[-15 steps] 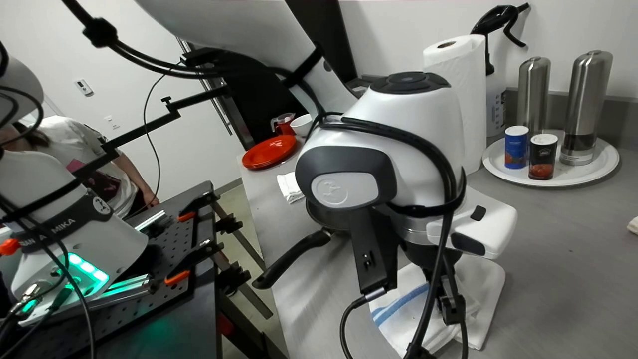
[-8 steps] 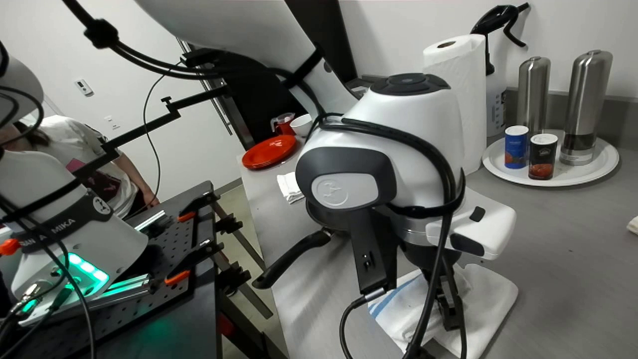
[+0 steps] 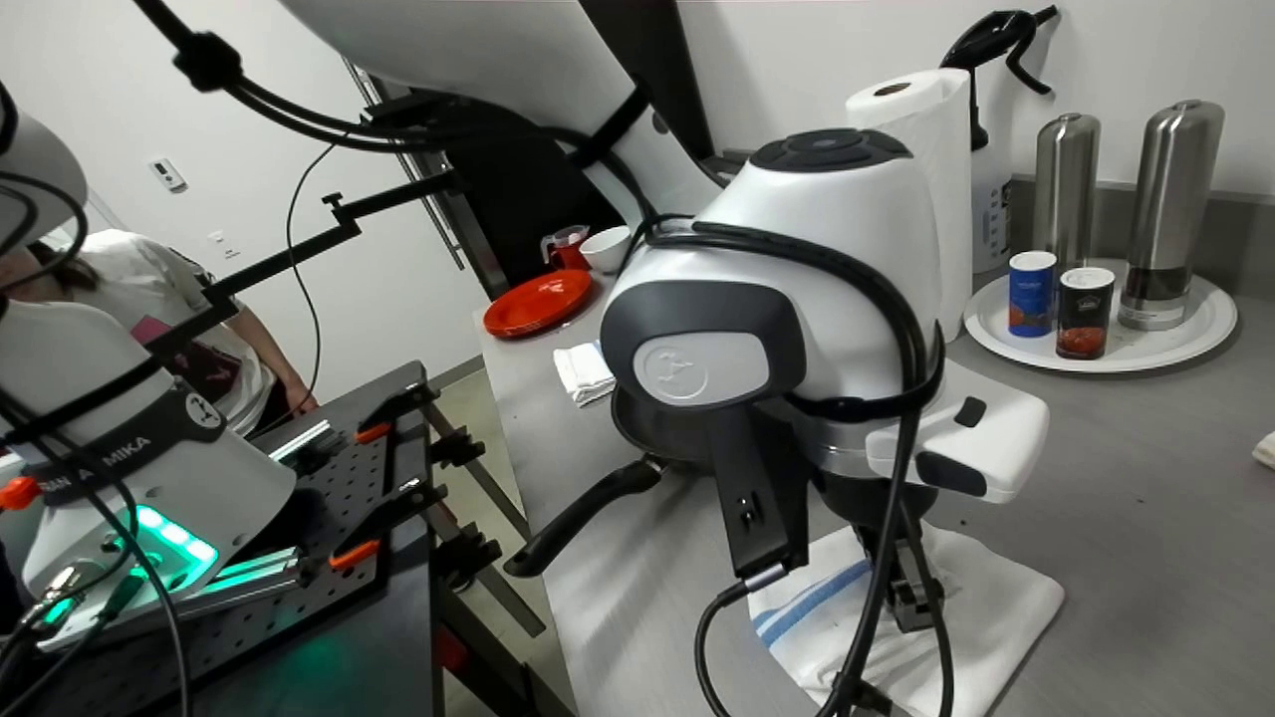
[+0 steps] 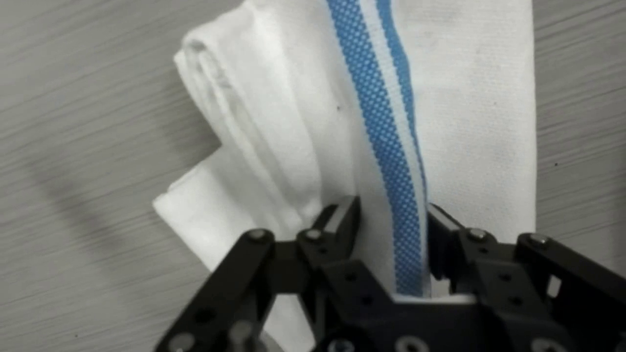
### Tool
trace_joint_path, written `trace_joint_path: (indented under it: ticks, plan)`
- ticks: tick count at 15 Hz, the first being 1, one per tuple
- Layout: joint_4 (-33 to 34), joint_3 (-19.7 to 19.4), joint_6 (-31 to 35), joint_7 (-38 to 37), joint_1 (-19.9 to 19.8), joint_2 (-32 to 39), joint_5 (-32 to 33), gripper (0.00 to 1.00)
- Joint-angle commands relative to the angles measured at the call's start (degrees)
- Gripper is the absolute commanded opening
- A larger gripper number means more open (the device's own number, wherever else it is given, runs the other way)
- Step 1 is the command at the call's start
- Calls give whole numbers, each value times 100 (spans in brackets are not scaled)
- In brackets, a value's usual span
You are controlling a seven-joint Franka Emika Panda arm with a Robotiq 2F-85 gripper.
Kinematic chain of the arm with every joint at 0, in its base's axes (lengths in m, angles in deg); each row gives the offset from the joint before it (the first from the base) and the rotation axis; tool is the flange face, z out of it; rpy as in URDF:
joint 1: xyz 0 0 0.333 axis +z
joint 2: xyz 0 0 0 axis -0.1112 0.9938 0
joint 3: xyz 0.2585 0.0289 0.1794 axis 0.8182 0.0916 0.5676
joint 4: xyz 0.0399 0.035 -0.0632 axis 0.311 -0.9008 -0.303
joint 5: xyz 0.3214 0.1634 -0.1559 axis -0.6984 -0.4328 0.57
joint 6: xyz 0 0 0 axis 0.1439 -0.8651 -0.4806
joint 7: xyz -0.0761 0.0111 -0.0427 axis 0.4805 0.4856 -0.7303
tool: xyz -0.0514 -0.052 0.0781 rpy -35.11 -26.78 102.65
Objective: Wipe the pan with a towel
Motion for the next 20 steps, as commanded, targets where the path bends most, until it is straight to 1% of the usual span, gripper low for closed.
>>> trace_joint_path:
  ticks: [1, 3, 4, 5, 6, 7, 10, 11, 12, 13, 15, 18, 20]
  plan:
    - [116, -11, -159, -62, 41, -19, -7, 64]
    - [137, -8, -163, -60, 42, -21, -8, 71]
    - [143, -4, -164, -59, 40, -22, -10, 64]
    - [148, 1, -172, -50, 34, -24, -9, 39]
    - [151, 0, -176, -48, 34, -23, -6, 39]
    - [154, -4, -179, -47, 35, -22, -3, 36]
    - [161, -22, -190, -48, 43, -21, 8, 12]
    - [161, -24, -191, -47, 44, -23, 10, 5]
    - [162, -26, -194, -48, 46, -27, 10, 0]
    - [163, -25, -195, -47, 43, -31, 8, 0]
    - [162, -25, -192, -52, 41, -31, 3, 3]
    - [129, -35, -212, -74, 55, -39, -1, 3]
    - [98, -79, -357, -155, 116, -130, -8, 3]
